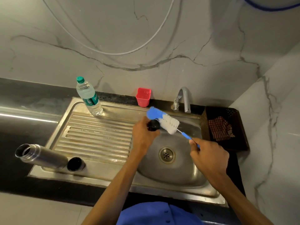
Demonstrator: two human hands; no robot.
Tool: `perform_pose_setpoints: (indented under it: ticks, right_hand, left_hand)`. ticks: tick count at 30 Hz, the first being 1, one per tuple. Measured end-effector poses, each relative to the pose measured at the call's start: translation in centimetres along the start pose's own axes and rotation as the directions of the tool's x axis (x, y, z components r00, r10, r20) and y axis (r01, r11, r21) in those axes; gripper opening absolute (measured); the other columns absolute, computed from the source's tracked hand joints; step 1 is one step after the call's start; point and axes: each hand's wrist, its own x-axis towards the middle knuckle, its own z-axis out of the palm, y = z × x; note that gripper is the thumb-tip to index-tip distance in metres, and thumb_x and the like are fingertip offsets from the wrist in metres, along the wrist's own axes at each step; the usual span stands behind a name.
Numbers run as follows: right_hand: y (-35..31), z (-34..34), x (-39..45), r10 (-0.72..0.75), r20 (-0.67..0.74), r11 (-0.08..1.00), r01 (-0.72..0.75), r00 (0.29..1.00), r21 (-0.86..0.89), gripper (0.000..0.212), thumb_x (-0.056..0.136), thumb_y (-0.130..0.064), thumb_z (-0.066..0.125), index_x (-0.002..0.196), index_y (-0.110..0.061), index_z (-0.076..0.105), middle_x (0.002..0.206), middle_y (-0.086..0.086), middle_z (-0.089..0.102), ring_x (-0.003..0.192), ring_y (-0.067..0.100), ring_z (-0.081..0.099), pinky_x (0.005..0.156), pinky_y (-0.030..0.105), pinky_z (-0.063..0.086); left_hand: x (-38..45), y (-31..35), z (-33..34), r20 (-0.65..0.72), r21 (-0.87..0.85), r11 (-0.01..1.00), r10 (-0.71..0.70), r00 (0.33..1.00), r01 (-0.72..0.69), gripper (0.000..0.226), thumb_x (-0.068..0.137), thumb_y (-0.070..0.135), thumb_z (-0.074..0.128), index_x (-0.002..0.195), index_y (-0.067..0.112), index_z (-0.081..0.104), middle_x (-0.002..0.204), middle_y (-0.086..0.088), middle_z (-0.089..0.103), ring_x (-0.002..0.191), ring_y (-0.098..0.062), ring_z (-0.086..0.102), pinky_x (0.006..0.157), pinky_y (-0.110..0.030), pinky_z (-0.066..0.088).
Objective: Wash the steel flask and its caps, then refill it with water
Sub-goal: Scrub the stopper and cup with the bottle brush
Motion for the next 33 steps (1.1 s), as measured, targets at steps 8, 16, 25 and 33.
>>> perform_pose_setpoints:
  ticks: [8, 16, 25, 33]
  right_hand:
    - [-3.8, -0.8, 2.1, -0.128, -0.064, 0.991, 0.125, 0.99, -0.049, 0.025, 0.102, -0.04, 0.054, 0.107, -0.031, 0.076, 0.078, 0.004, 0.069, 0.07, 0.031, 0.063, 0.061, 0.031, 0.036]
    - [-6.2, -1.0, 4.7, -0.191, -0.119, 0.981, 0.188, 0.974, -0.034, 0.03, 0.099, -0.045, 0.053, 0.112, -0.03, 0.075, 0.095, 0.017, 0.073, 0.089, 0.045, 0.067, 0.079, 0.045, 0.052]
    - [-9.6, 0.0, 5.3, -0.232, -0.093, 0.972, 0.227, 0.968, -0.054, 0.034, 0.101, -0.044, 0.053, 0.116, -0.023, 0.076, 0.097, 0.023, 0.07, 0.09, 0.047, 0.064, 0.074, 0.044, 0.047]
    - [-11.2, 0.3, 4.8, -0.279, -0.093, 0.959, 0.272, 0.956, -0.081, 0.037, 0.101, -0.046, 0.051, 0.117, -0.023, 0.075, 0.099, 0.021, 0.071, 0.093, 0.046, 0.063, 0.076, 0.044, 0.047]
  left_hand:
    - [-1.5, -1.7, -2.0, 0.126, -0.114, 0.986, 0.139, 0.982, -0.125, 0.05, 0.072, 0.023, 0.092, 0.112, 0.026, 0.061, 0.106, 0.009, 0.072, 0.089, -0.003, 0.07, 0.075, -0.009, 0.053]
    - [-3.3, -10.5, -11.3, -0.049, -0.189, 0.968, -0.177, 0.983, 0.165, 0.051, 0.068, 0.026, 0.096, 0.107, 0.025, 0.064, 0.107, 0.009, 0.064, 0.092, -0.009, 0.066, 0.072, -0.013, 0.048]
    - [-12.3, -20.2, -13.5, -0.102, 0.122, 0.937, -0.317, 0.943, 0.329, 0.056, 0.077, 0.045, 0.086, 0.128, 0.035, 0.066, 0.118, 0.011, 0.06, 0.101, -0.014, 0.062, 0.081, -0.036, 0.052]
    - [-13.9, -22.8, -12.9, -0.158, 0.103, 0.906, -0.393, 0.906, 0.411, 0.054, 0.088, 0.037, 0.081, 0.138, 0.026, 0.062, 0.134, 0.002, 0.058, 0.116, -0.017, 0.058, 0.085, -0.03, 0.04]
